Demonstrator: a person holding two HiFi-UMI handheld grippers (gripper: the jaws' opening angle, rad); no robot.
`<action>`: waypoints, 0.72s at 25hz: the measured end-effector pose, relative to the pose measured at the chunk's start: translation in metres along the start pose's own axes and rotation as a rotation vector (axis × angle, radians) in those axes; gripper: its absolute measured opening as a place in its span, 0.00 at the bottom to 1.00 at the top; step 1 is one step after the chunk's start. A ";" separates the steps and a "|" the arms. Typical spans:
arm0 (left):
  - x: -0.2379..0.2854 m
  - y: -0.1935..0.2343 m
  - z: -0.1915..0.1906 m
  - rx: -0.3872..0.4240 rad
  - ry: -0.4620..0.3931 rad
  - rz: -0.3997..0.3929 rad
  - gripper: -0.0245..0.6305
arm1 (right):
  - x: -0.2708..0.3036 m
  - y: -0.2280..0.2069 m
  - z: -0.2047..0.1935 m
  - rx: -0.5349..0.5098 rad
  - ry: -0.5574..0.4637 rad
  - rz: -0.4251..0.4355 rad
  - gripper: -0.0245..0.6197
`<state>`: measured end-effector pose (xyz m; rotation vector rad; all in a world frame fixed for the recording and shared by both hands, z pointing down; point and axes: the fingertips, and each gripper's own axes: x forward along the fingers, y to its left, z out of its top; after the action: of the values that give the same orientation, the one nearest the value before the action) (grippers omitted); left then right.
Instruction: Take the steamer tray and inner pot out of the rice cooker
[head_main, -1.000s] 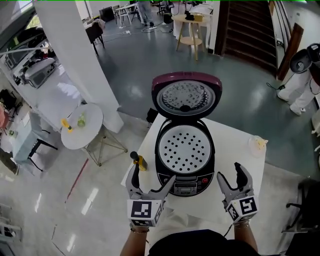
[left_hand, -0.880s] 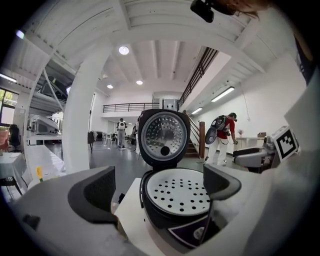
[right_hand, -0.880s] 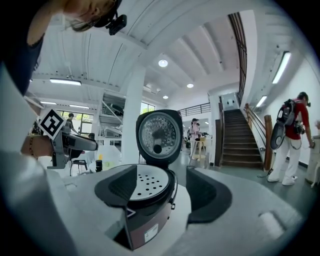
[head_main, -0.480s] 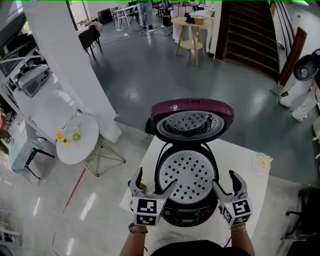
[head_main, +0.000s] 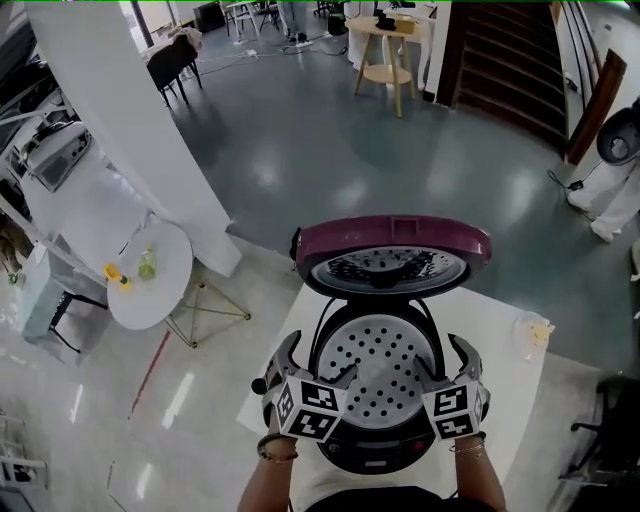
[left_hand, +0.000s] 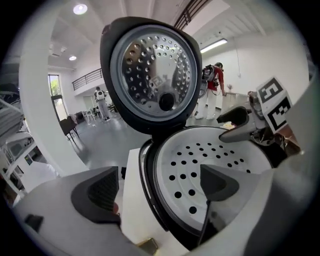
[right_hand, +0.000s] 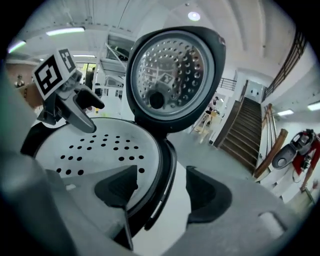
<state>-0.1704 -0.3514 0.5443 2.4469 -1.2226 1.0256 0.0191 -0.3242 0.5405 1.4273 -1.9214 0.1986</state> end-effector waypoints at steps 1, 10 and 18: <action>0.004 0.002 -0.001 0.018 0.016 0.003 0.79 | 0.005 0.001 0.001 0.001 0.016 0.007 0.51; 0.030 0.002 -0.017 0.081 0.125 -0.007 0.63 | 0.027 -0.003 -0.005 -0.028 0.127 0.008 0.50; 0.033 0.007 -0.016 0.033 0.136 -0.001 0.40 | 0.035 0.001 -0.002 -0.136 0.184 -0.006 0.35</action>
<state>-0.1698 -0.3687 0.5777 2.3569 -1.1697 1.1993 0.0151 -0.3498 0.5645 1.2790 -1.7468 0.1867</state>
